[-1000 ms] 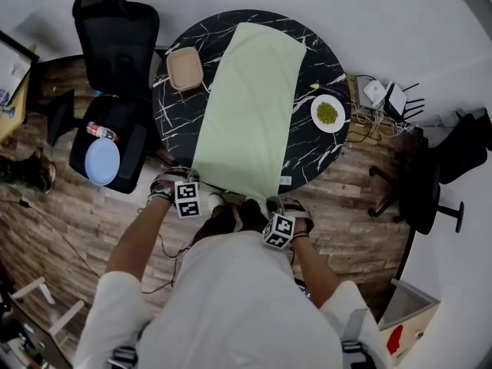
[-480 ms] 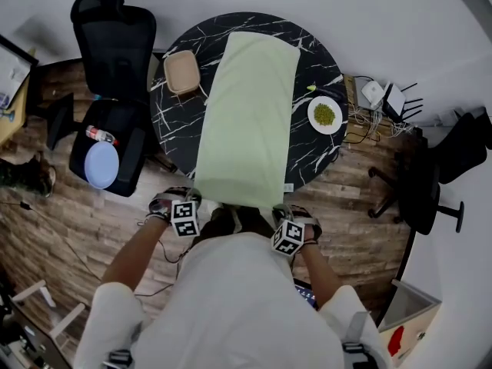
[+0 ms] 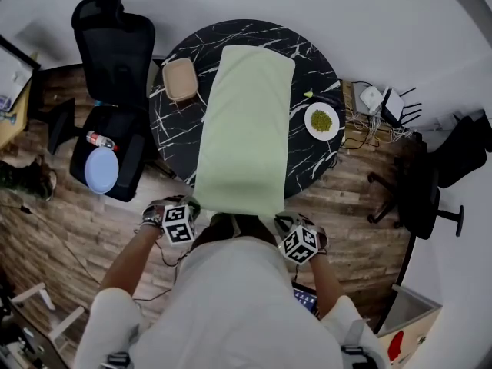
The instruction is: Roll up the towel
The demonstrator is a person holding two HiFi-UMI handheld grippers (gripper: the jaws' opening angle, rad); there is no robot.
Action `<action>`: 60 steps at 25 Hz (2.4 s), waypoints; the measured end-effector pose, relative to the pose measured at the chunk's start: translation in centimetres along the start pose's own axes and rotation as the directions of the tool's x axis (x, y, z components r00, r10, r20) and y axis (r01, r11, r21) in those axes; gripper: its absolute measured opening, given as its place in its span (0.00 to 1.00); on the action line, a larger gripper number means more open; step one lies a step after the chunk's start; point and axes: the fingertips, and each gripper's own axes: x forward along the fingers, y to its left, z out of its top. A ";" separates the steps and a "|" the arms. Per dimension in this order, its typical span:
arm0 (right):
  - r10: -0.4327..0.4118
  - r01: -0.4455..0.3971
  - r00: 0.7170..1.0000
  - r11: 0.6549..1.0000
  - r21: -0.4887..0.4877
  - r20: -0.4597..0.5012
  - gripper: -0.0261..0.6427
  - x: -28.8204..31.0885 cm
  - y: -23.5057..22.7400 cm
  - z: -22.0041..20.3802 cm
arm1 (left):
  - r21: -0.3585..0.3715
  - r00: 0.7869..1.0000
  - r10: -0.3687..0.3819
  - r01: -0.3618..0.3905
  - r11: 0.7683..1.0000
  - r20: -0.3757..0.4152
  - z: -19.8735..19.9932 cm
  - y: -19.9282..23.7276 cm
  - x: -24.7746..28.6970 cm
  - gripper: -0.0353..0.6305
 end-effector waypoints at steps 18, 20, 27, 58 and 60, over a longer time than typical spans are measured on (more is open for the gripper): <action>-0.188 0.188 0.982 0.982 0.002 -0.010 0.06 4.5 -14.6 4.3 | -0.159 0.941 0.337 -0.335 0.929 -0.012 2.8 16.8 0.5 0.08; -0.183 0.183 0.983 0.983 0.010 -0.028 0.06 5.1 -14.8 3.9 | -0.151 0.942 0.335 -0.335 0.930 -0.026 2.9 17.0 1.0 0.08; -0.296 0.295 0.955 0.953 0.061 0.008 0.25 4.1 -17.0 4.0 | -0.217 0.929 0.370 -0.364 0.905 -0.018 2.8 17.9 1.0 0.35; -0.185 0.135 0.970 0.948 -0.289 -0.154 0.06 7.9 -9.9 -2.1 | -0.026 0.933 0.348 -0.351 0.936 -0.089 0.7 12.7 4.3 0.12; -0.192 0.148 0.970 0.953 -0.265 -0.148 0.06 7.6 -9.9 -2.2 | -0.026 0.932 0.355 -0.358 0.933 -0.078 0.8 12.7 4.0 0.09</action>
